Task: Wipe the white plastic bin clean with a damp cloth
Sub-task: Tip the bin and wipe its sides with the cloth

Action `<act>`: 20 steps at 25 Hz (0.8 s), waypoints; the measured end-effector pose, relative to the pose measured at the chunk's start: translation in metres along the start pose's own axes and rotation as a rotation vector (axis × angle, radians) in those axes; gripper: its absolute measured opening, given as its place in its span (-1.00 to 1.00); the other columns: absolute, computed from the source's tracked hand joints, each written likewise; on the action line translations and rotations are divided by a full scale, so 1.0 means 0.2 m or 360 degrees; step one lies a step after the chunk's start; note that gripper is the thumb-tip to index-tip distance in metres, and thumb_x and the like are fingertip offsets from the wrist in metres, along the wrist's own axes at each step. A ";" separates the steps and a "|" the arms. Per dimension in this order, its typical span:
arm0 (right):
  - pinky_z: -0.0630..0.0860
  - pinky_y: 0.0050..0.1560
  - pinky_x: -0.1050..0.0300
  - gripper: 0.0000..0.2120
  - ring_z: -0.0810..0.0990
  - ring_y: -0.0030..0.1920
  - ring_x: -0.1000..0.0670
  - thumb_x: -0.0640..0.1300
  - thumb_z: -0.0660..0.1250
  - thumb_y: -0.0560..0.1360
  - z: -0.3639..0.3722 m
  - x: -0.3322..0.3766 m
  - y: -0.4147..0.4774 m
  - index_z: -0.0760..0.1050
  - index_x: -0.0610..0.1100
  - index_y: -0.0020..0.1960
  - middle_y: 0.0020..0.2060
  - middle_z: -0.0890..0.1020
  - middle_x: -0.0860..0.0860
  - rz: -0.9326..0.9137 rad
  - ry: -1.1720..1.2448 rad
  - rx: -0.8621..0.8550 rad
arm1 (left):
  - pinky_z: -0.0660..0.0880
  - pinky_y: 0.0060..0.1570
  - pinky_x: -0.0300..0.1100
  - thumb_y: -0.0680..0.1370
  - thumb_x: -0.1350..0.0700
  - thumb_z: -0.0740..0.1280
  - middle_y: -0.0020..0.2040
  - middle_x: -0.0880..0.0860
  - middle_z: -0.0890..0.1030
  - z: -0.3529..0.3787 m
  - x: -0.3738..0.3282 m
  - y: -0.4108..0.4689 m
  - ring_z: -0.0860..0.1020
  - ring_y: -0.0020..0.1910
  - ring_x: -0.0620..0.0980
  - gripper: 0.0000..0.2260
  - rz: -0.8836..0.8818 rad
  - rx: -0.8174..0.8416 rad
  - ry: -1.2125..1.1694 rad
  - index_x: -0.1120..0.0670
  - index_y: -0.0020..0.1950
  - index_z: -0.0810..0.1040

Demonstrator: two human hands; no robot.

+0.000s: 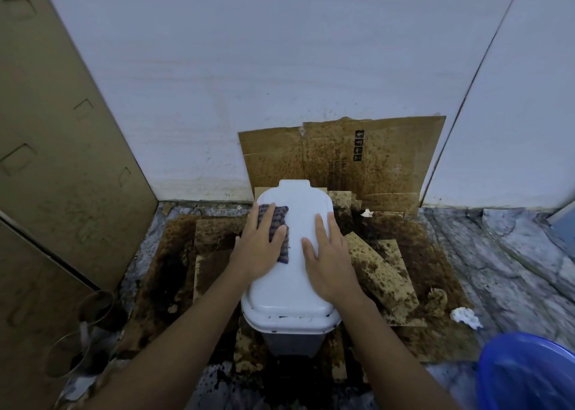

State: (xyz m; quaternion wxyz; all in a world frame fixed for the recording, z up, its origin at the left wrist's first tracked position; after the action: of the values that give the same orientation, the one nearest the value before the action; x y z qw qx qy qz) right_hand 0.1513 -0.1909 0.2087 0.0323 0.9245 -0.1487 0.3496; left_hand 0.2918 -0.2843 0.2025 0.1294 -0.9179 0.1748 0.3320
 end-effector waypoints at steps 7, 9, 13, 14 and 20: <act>0.01 0.57 -0.29 -0.39 -0.14 0.63 -0.15 0.22 -0.07 0.68 -0.01 0.01 0.00 -0.15 0.07 0.65 0.64 -0.19 0.06 0.0045 -0.0295 -0.0055 | -0.04 0.56 0.28 0.66 -0.27 -0.05 0.61 -0.30 -0.16 0.04 0.03 -0.40 -0.05 0.64 -0.08 -0.57 0.0003 -0.0019 -0.0245 -0.42 0.53 -0.06; -0.05 0.57 -0.30 -0.40 -0.16 0.63 -0.14 0.20 -0.06 0.68 -0.03 0.05 0.00 -0.12 0.07 0.65 0.64 -0.18 0.07 -0.0008 -0.0395 -0.0119 | -0.04 0.58 0.23 0.65 -0.29 -0.05 0.58 -0.33 -0.11 0.02 0.05 -0.43 -0.07 0.62 -0.17 -0.56 0.0042 -0.0053 -0.0440 -0.41 0.53 -0.04; -0.13 0.59 -0.24 -0.43 -0.19 0.63 -0.09 0.16 -0.05 0.69 0.00 0.21 0.01 -0.06 0.05 0.65 0.65 -0.13 0.06 -0.0189 -0.0408 -0.0145 | 0.03 0.60 -0.05 0.63 -0.21 0.02 0.58 -0.30 0.02 0.01 0.11 -0.46 0.02 0.56 -0.28 -0.56 0.0019 -0.0071 -0.0888 -0.37 0.50 0.01; -0.17 0.59 -0.24 -0.43 -0.20 0.63 -0.09 0.17 -0.06 0.69 0.03 0.25 0.02 -0.06 0.05 0.65 0.65 -0.13 0.06 -0.0199 -0.0413 -0.0116 | 0.06 0.60 -0.07 0.63 -0.19 0.03 0.58 -0.28 0.05 0.02 0.12 -0.46 0.06 0.57 -0.26 -0.56 0.0006 -0.0070 -0.0978 -0.35 0.50 0.03; -0.26 0.58 -0.23 -0.21 -0.22 0.63 -0.09 0.28 -0.45 0.49 0.10 0.22 0.00 -0.11 0.02 0.65 0.65 -0.12 0.01 -0.0216 -0.0696 -0.0097 | 0.17 0.55 -0.12 0.65 -0.18 0.05 0.59 -0.26 0.12 0.07 0.15 -0.47 0.14 0.57 -0.21 -0.62 -0.0052 -0.0051 -0.1273 -0.46 0.44 0.07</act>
State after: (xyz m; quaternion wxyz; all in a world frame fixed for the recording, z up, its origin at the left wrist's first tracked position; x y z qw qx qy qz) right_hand 0.1961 -0.2056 0.2222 0.0508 0.9847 -0.1001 0.1333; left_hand 0.3444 -0.2014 0.1835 0.1782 -0.7207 0.0909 0.6637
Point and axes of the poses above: each hand's wrist, its own y-axis towards the middle knuckle, its own z-axis out of the palm, x = y × z, the point moved 6 cm from there along y, towards the middle knuckle
